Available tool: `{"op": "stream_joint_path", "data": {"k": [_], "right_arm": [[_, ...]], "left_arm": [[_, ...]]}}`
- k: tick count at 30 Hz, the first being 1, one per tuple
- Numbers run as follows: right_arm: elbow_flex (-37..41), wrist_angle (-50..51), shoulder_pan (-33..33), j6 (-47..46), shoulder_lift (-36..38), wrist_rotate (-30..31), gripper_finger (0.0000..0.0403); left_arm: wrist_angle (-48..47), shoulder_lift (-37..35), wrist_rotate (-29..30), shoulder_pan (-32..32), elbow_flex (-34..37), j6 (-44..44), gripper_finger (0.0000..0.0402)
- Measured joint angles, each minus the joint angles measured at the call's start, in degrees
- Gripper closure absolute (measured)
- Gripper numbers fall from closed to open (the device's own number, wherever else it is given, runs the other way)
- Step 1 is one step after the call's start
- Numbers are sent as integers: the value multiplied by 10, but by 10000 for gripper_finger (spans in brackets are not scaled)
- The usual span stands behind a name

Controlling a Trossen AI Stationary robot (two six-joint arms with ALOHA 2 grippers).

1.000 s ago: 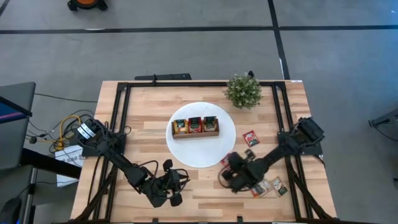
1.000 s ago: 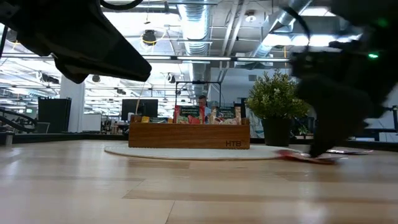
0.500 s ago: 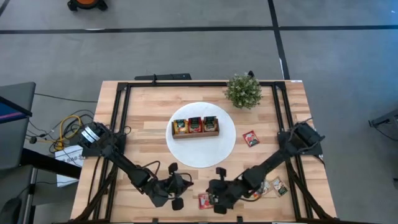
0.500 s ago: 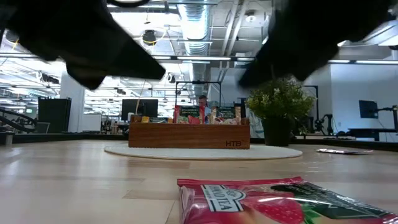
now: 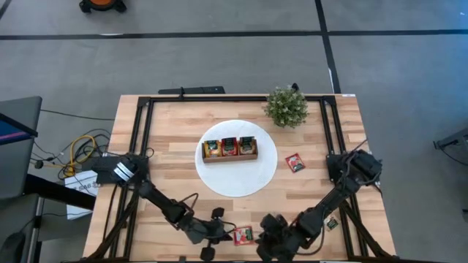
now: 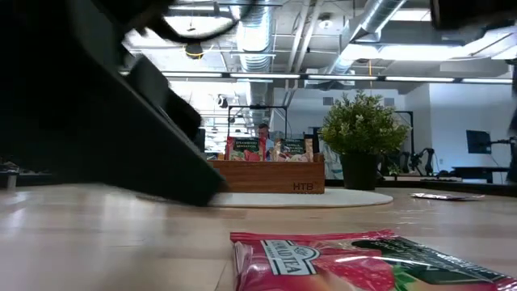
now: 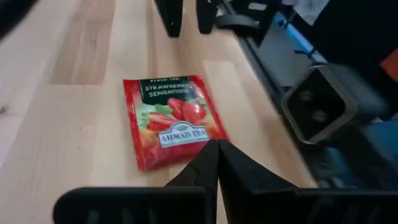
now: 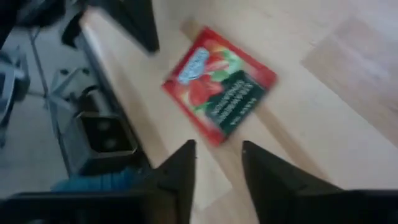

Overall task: Pick & Place Tea
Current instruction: Put the red tea bag into the middle section of the wooden organizer

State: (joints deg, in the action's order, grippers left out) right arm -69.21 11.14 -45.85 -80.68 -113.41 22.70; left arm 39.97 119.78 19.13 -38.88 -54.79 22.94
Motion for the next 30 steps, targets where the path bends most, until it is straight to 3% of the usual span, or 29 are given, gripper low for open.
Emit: {"op": "stream_joint_path", "data": {"k": [6, 13, 19, 27, 30], "right_arm": [[-1, -41, 15, -62, -47, -25, 209], [-3, -114, 27, -52, -77, -23, 195], [-2, -110, 30, -32, -76, -13, 246], [-2, -67, 28, -14, -76, 0, 386], [-2, -58, 27, 0, -73, 4, 394]], "left_arm": [[-49, 44, -2, 18, -57, 8, 402], [-90, 47, -4, 25, -69, 39, 402], [-93, 47, -4, 25, -68, 40, 402], [-95, 45, -4, 25, -68, 36, 402], [-100, 40, 0, 21, -67, 36, 401]]}}
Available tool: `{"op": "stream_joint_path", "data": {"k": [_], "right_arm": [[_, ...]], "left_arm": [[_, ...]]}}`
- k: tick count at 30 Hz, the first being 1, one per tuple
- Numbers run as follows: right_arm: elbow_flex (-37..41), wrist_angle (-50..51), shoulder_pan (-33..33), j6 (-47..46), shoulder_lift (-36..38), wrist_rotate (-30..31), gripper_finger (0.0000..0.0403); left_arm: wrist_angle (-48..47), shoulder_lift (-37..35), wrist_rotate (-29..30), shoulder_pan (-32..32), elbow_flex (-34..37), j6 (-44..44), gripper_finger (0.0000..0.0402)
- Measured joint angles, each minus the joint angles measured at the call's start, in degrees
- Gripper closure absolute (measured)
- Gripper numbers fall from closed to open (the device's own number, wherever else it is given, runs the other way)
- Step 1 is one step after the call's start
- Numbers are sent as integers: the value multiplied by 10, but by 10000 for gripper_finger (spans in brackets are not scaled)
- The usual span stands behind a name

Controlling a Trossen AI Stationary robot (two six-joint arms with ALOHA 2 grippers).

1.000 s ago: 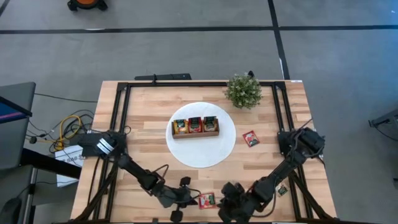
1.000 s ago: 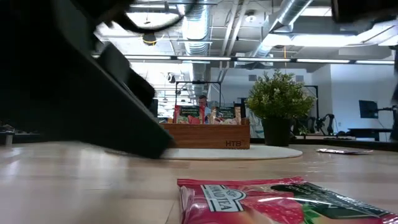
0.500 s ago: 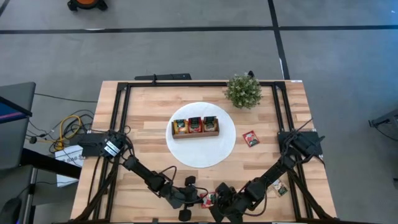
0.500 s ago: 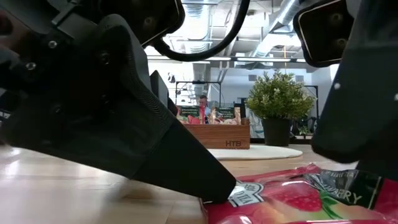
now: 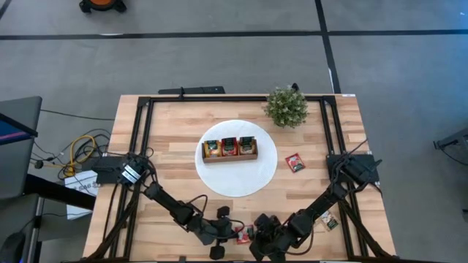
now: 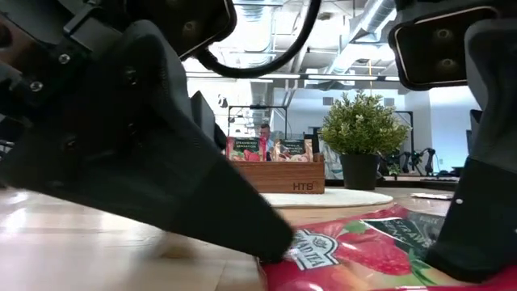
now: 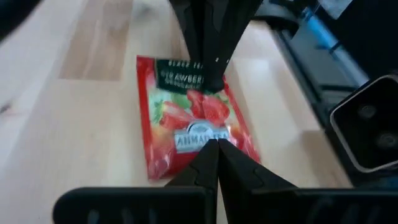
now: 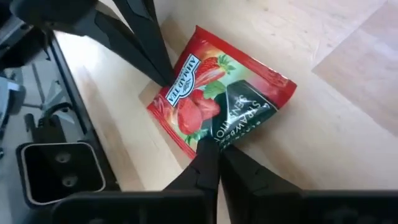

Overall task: Pick & Place Tea
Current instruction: Put the red tea bag into the middle section of the wooden organizer

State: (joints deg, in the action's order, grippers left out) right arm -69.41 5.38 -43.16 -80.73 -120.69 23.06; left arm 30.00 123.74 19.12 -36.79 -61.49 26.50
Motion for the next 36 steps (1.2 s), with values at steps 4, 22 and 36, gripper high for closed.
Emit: {"op": "stream_joint_path", "data": {"k": [4, 22, 36], "right_arm": [[1, 35, 3, 30, 15, 19, 401], [-236, 449, 157, 483, 43, 50, 403], [-293, 498, 340, 782, 43, 90, 403]], "left_arm": [[-83, -33, 21, -5, 1, 2, 399], [-486, -119, 280, -154, 53, 425, 351], [-448, -118, 328, -178, 63, 434, 356]]}}
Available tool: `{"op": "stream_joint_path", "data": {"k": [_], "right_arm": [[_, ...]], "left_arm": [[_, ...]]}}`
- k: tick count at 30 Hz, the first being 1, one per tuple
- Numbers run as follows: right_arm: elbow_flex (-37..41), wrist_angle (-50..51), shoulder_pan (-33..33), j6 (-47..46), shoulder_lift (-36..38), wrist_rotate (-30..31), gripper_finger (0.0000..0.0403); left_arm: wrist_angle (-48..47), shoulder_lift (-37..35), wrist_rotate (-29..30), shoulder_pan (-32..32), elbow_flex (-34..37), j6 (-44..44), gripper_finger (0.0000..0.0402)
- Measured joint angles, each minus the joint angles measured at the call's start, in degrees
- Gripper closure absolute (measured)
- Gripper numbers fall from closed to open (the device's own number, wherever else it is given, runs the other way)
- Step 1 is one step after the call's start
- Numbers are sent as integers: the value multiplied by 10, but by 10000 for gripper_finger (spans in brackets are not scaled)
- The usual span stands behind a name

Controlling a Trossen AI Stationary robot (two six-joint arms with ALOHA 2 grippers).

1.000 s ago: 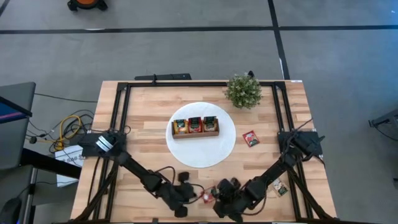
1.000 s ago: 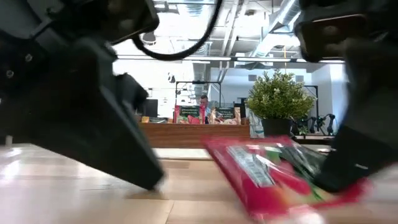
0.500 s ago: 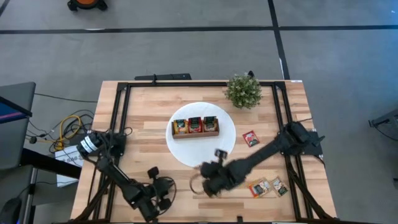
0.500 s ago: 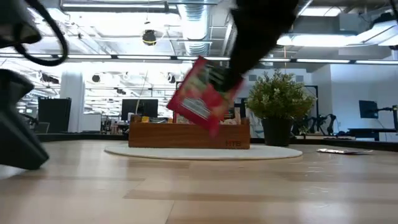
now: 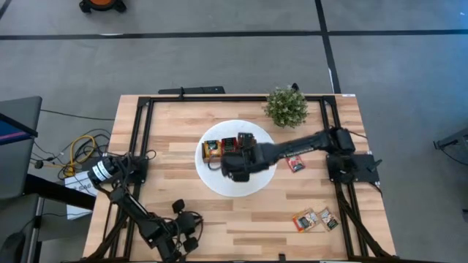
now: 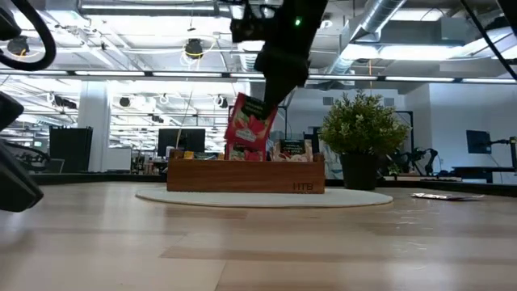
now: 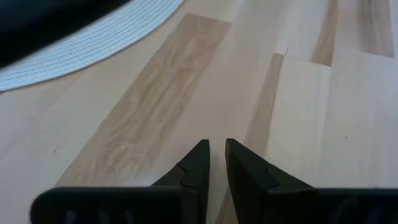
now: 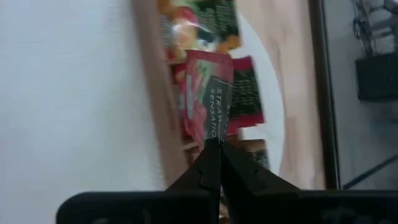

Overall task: Pick & Place Tea
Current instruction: Put the red tea bag into the middle section of the wooden organizer

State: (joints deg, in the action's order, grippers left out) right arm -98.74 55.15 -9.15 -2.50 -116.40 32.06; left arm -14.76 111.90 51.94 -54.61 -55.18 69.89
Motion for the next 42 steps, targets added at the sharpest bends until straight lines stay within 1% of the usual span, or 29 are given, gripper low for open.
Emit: {"op": "stream_joint_path", "data": {"k": [3, 6, 14, 17, 18, 21, 23, 39, 42], "right_arm": [[0, -3, 21, 13, -3, -4, 403], [0, -10, 32, 52, -3, -19, 403], [0, -16, 33, 91, -4, -26, 403], [-1, -23, 33, 113, -22, -30, 403], [1, -10, 33, 116, -24, -30, 403], [-4, -27, 33, 120, -34, -23, 403], [0, -1, 33, 121, -37, -13, 403], [-1, -15, 41, 120, -46, -21, 402], [-2, -25, 40, 124, -47, -20, 390]], "left_arm": [[0, 0, 0, 0, 0, 0, 356], [0, 0, 4, 0, 0, 0, 356], [0, 0, 8, 0, 0, 0, 356], [0, 0, 9, 0, 0, 0, 356], [1, 0, 9, 0, 0, 0, 356], [4, 0, 9, 0, 0, 0, 356], [7, 0, 9, 2, 0, 0, 356], [21, 0, 8, 8, -1, -17, 356], [21, 0, 8, 8, -1, -17, 356]]}}
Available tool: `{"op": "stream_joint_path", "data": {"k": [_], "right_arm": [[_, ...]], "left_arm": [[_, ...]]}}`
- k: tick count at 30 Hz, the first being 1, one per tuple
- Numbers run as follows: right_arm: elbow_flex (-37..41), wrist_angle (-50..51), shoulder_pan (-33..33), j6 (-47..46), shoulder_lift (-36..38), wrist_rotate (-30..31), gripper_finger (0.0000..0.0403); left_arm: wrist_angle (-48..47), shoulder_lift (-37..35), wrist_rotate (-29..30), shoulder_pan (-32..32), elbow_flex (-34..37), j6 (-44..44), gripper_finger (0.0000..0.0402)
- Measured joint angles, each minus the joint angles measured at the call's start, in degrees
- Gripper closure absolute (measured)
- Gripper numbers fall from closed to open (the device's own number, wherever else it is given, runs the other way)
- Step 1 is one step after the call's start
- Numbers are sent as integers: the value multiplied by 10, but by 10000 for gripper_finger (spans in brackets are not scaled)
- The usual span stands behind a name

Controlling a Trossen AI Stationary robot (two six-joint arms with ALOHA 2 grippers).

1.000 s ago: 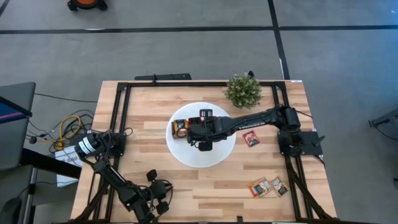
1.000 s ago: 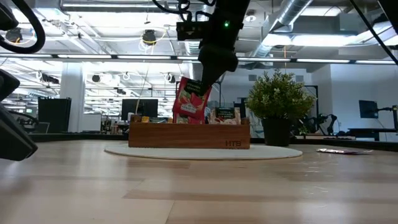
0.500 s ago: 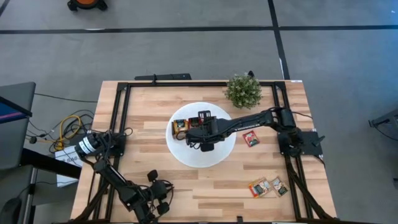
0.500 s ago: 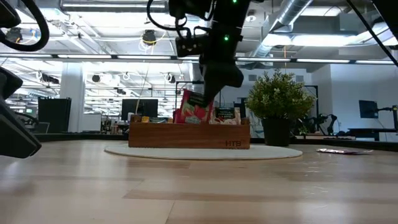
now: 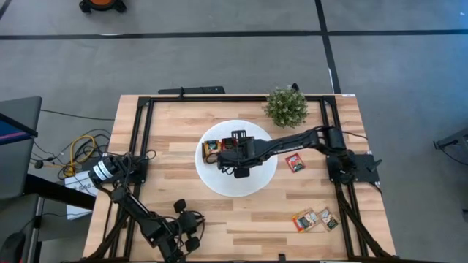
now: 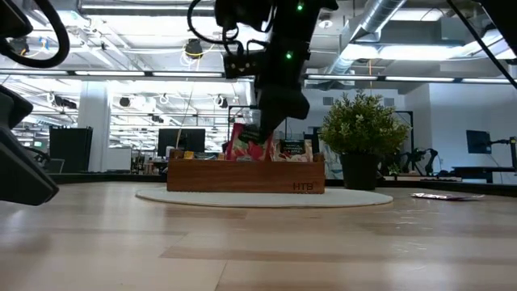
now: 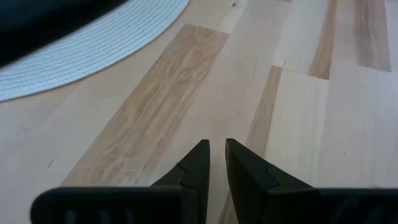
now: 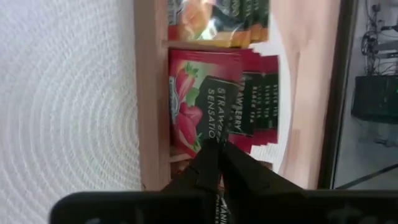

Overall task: Pick & Place Tea
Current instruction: Put the red tea bag into the middle section of the wooden organizer

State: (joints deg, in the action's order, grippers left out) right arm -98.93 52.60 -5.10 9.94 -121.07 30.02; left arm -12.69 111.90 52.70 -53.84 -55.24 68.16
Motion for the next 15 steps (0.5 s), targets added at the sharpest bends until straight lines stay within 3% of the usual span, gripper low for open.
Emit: {"op": "stream_joint_path", "data": {"k": [10, 15], "right_arm": [[-12, -39, -5, 0, 3, -1, 270], [-25, -56, 5, -6, 5, -44, 284]], "left_arm": [[0, 0, -2, 0, 0, 0, 356], [0, 0, -2, 0, 0, -2, 356]]}}
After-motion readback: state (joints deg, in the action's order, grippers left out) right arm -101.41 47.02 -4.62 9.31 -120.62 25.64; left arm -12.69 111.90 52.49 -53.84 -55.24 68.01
